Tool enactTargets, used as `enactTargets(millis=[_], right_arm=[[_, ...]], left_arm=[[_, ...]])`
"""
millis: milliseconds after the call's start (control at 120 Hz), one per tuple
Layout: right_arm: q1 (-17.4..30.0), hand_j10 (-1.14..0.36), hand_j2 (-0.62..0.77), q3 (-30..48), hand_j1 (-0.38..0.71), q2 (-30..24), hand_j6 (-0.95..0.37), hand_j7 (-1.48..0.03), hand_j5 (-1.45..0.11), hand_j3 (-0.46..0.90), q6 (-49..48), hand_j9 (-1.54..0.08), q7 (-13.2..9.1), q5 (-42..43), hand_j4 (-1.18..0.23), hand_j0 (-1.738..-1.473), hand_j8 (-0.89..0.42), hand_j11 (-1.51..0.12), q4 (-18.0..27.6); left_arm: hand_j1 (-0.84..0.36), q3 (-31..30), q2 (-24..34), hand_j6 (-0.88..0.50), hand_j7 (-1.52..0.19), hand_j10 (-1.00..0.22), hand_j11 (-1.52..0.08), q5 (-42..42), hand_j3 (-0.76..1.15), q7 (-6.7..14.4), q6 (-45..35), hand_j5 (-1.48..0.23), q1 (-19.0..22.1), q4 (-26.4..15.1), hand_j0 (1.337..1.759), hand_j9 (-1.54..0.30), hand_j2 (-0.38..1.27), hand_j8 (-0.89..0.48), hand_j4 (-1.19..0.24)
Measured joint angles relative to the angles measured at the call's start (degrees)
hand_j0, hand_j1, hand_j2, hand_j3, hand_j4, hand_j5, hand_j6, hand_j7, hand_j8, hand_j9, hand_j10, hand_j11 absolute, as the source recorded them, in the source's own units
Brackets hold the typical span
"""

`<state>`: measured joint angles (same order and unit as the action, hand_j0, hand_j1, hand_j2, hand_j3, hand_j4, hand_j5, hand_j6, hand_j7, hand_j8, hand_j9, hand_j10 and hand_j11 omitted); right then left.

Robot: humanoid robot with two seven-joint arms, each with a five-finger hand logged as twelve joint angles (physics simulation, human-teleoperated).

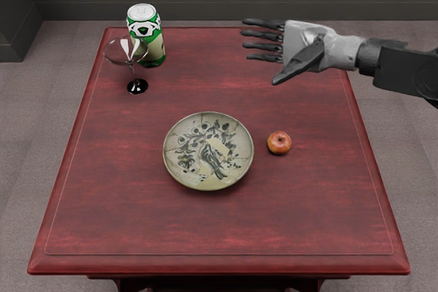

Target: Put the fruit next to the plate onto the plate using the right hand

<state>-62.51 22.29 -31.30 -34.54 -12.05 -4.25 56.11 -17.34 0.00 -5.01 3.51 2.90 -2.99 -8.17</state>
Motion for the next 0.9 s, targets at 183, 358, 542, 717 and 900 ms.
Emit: enactTargets(millis=[183,358,542,717,900], right_arm=[[0.8,-0.03,-0.01,1.7,-0.31,0.2,-0.03,-0.04,-0.04,0.00,-0.4,-0.04,0.2,2.0,-0.03,-1.658,-0.03,-0.04,0.5],[0.2,-0.03,-0.01,7.2,-0.31,-0.7,-0.03,-0.04,-0.04,0.00,-0.4,-0.04,3.4,30.0,-0.03,-1.658,-0.03,-0.04,3.1],[0.2,-0.04,-0.01,5.7,-0.31,-1.2,-0.04,-0.05,-0.05,0.00,4.1,-0.05,2.9,51.5,-0.04,-1.658,-0.04,-0.05,12.4],[0.4,-0.04,-0.01,-0.8,-0.30,-1.6,-0.05,-0.06,-0.06,0.00,13.8,-0.06,0.7,59.9,-0.04,-1.658,-0.04,-0.06,18.5],[1.2,-0.15,-0.03,-6.0,-0.17,-1.7,-0.16,-0.20,-0.20,0.00,20.6,-0.20,-3.8,65.8,-0.15,-1.658,-0.15,-0.20,24.8]], left_arm=[[0.06,0.0,0.0,-0.24,-0.32,-0.24,-0.32,0.0,0.00,0.0,0.0,-0.32,0.0,0.0,1.658,-0.32,0.05,-0.24,-0.24],[0.06,0.0,0.0,-0.24,-0.32,-0.24,-0.32,0.0,0.00,0.0,0.0,-0.32,0.0,0.0,1.658,-0.32,0.05,-0.24,-0.24],[0.06,0.0,0.0,-0.24,-0.32,-0.24,-0.32,0.0,0.00,0.0,0.0,-0.32,0.0,0.0,1.658,-0.32,0.05,-0.24,-0.24],[0.06,0.0,0.0,-0.24,-0.32,-0.24,-0.32,0.0,0.00,0.0,0.0,-0.32,0.0,0.0,1.658,-0.32,0.05,-0.24,-0.24],[0.06,0.0,0.0,-0.24,-0.32,-0.24,-0.32,0.0,0.00,0.0,0.0,-0.32,0.0,0.0,1.658,-0.32,0.05,-0.24,-0.24]])
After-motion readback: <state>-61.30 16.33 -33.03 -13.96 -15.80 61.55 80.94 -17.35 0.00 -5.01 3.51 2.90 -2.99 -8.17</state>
